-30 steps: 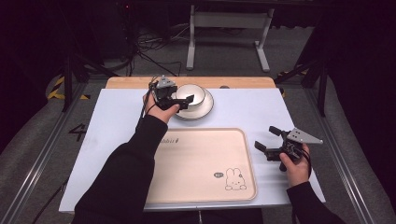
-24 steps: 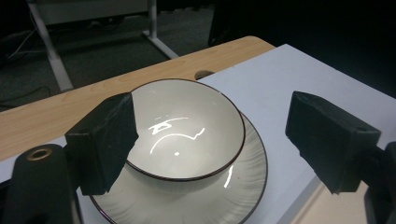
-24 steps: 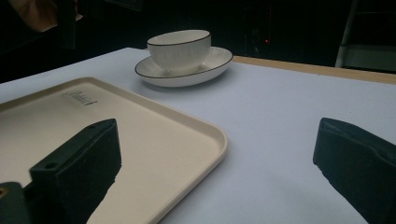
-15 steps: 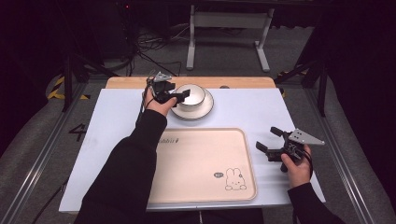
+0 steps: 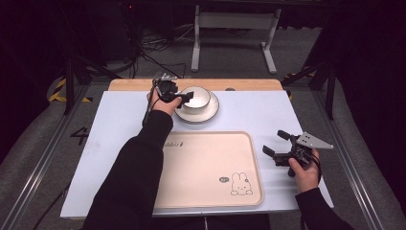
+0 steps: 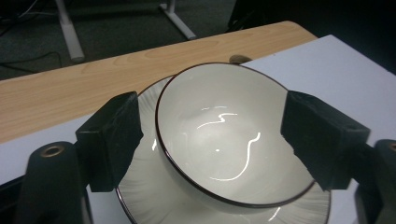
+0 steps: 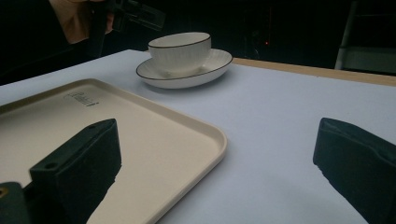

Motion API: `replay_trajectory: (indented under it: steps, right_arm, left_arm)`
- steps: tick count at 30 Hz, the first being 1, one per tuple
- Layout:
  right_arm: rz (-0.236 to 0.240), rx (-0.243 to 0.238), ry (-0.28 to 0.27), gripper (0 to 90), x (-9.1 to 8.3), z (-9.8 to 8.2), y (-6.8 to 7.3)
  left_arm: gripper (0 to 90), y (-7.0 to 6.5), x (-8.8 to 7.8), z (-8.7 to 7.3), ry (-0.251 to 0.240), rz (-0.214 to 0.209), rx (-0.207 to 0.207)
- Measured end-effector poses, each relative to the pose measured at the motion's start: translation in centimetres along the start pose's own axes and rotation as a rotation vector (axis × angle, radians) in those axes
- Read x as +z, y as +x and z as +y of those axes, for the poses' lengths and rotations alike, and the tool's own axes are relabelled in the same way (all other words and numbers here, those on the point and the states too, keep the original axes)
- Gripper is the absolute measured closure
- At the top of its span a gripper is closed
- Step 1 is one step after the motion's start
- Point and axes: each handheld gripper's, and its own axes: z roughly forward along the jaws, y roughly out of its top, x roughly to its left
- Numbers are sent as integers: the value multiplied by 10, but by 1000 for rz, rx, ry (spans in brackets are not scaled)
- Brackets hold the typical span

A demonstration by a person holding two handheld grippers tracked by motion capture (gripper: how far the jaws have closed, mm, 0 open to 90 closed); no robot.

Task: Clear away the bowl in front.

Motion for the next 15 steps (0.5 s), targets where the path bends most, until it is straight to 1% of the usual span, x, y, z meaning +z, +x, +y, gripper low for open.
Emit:
replay_trajectory:
  steps: [3,6,8,12,13,15]
  right_arm:
    - [1,-3,-2,14,0,0,0]
    - [4,-3,-3,14,0,0,0]
    - [6,-1,-2,14,0,0,0]
    - [9,-3,-2,14,0,0,0]
    - [10,-3,-2,14,0,0,0]
    - [10,-3,-2,14,0,0,0]
  left_arm:
    - [192,2,7,-1,4,11,-14]
    - [186,4,13,-3,24,23,-21]
    - [186,5,16,-4,35,27,-26]
    - [190,7,20,-4,40,28,-28]
    - [195,7,21,-5,43,36,-37]
    - [205,8,23,-6,50,30,-39]
